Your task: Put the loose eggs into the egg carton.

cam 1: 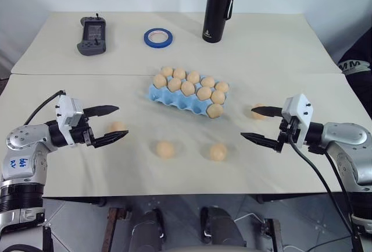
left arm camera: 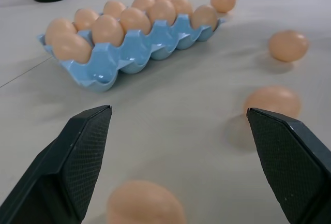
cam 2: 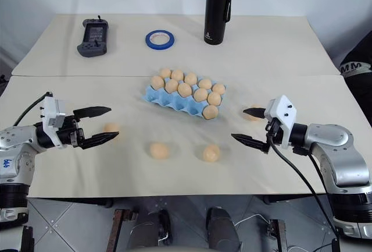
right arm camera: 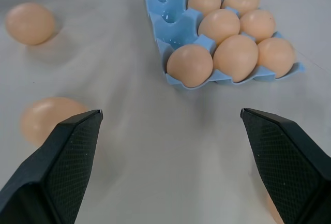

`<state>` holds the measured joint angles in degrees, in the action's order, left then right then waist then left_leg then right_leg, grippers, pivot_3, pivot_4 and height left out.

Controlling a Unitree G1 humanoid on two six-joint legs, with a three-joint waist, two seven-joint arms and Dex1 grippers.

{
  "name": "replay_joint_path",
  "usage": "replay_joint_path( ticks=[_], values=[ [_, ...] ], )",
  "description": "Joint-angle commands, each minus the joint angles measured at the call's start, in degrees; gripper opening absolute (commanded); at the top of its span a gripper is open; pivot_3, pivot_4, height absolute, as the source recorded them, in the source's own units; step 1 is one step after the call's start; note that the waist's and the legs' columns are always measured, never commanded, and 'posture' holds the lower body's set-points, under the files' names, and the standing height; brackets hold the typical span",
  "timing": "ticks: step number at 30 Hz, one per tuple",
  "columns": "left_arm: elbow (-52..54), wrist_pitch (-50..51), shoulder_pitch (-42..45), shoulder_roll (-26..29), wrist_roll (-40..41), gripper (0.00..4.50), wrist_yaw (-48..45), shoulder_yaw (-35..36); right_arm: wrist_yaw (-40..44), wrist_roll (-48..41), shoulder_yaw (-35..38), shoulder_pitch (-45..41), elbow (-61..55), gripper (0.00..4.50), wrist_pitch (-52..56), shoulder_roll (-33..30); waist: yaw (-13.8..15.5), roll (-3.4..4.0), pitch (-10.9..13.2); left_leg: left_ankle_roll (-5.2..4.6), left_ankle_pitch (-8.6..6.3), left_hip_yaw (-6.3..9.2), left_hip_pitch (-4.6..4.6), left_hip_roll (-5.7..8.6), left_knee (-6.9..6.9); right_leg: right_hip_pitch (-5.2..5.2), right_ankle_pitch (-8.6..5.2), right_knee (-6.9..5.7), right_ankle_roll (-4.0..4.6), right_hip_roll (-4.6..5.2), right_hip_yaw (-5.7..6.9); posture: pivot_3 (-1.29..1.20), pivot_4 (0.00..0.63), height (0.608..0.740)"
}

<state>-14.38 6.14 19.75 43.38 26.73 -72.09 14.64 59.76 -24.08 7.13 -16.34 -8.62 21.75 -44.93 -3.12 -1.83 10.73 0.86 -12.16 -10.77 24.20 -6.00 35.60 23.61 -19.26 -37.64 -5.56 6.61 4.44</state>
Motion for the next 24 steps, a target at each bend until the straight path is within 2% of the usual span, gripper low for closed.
replay_joint_path(
  ticks=[1,7,13,24],
  values=[
    [-0.48,0.9,1.34,-0.05,0.55,4.45,1.71,0.68,-0.89,-1.16,1.96,0.14,-1.84,4.5,-0.46,0.01,0.05,0.0,0.0,0.0,0.0,0.0,0.0,0.0,0.0,0.0,0.0,0.0,0.0,0.0,0.0,0.0,0.15,0.74],
    [1.1,4.9,1.8,0.22,1.08,4.45,4.46,0.88,-2.07,-1.36,2.09,-0.5,-1.52,4.5,-0.4,0.07,0.04,0.0,0.0,-0.02,-0.01,0.01,0.0,0.01,0.06,-0.03,0.0,0.0,-0.01,0.01,0.0,0.0,0.15,0.74],
    [0.82,3.78,2.48,0.26,0.88,4.45,3.07,0.29,-6.42,-3.07,4.77,0.86,-5.03,4.5,3.53,-0.22,0.11,0.0,0.0,-0.02,-0.01,0.01,0.01,0.0,0.06,-0.02,0.0,-0.01,-0.01,0.01,0.0,0.0,0.15,0.74],
    [-5.47,1.51,6.03,-0.48,2.89,4.45,-9.23,-1.18,-11.36,-10.01,16.33,17.87,-22.88,4.5,15.99,-2.88,1.53,0.0,0.0,-0.03,-0.17,0.06,0.03,-0.01,0.11,-0.04,0.0,0.03,-0.01,-0.03,0.04,0.0,0.15,0.74]
  ],
)
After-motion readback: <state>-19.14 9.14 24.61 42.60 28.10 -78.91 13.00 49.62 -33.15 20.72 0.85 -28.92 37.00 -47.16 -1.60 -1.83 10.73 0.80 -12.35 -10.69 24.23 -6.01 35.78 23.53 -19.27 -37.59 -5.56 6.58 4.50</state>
